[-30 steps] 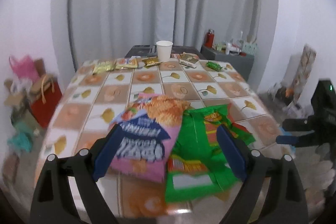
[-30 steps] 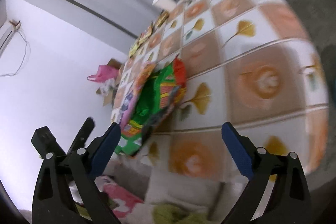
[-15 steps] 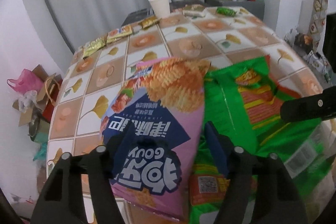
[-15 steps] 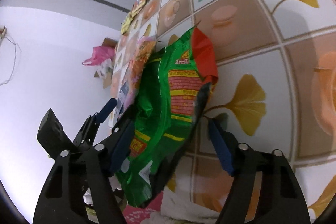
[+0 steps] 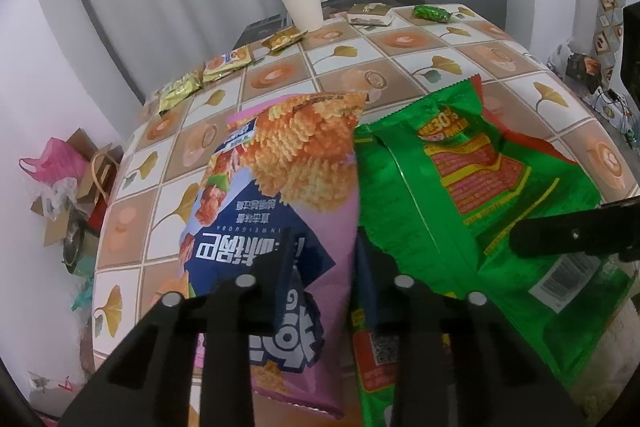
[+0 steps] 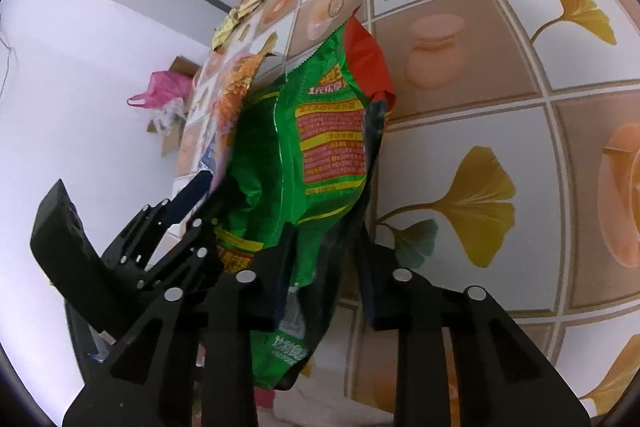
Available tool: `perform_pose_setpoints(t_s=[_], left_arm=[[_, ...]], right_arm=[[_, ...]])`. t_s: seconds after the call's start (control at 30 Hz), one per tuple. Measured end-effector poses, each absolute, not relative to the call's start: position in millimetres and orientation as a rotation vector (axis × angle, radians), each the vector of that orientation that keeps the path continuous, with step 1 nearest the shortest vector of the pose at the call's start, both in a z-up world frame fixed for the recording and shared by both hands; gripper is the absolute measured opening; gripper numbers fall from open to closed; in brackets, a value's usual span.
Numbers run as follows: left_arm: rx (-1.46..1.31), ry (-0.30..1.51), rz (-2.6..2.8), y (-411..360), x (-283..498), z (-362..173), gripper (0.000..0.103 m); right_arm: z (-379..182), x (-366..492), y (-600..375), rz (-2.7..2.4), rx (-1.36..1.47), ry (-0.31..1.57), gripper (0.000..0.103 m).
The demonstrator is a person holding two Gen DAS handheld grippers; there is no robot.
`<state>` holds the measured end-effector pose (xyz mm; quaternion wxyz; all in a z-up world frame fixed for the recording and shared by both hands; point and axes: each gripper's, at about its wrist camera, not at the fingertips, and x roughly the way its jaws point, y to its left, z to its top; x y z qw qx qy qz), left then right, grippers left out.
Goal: Collect trash
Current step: 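Grasp the pink Gouyer chip bag with the left gripper while the right gripper grasps the green chip bag, then lift both bags and carry them over the blue wastebasket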
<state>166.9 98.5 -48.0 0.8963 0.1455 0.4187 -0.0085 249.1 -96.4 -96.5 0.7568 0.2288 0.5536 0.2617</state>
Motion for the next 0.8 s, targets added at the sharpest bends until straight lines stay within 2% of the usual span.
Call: perform_pose_setpoints(t_s=[0.1, 0.4, 0.8], left_arm=[[0.315, 0.844, -0.013, 96.2, 164.0, -43.6, 0.021], [0.311, 0.758, -0.012, 92.2, 152.8, -17.6, 0.011], [0.291, 0.657, -0.023, 83.5, 136.7, 18.6, 0.004]], right_arm=[[-100.6, 249.8, -97.8, 0.566, 0.506, 1.214, 0.011], [-100.4, 244.8, -125.0, 0.533, 0.58, 1.166, 0.003], [-102.4, 228.9, -177.0, 0.473, 0.697, 1.094, 0.0]])
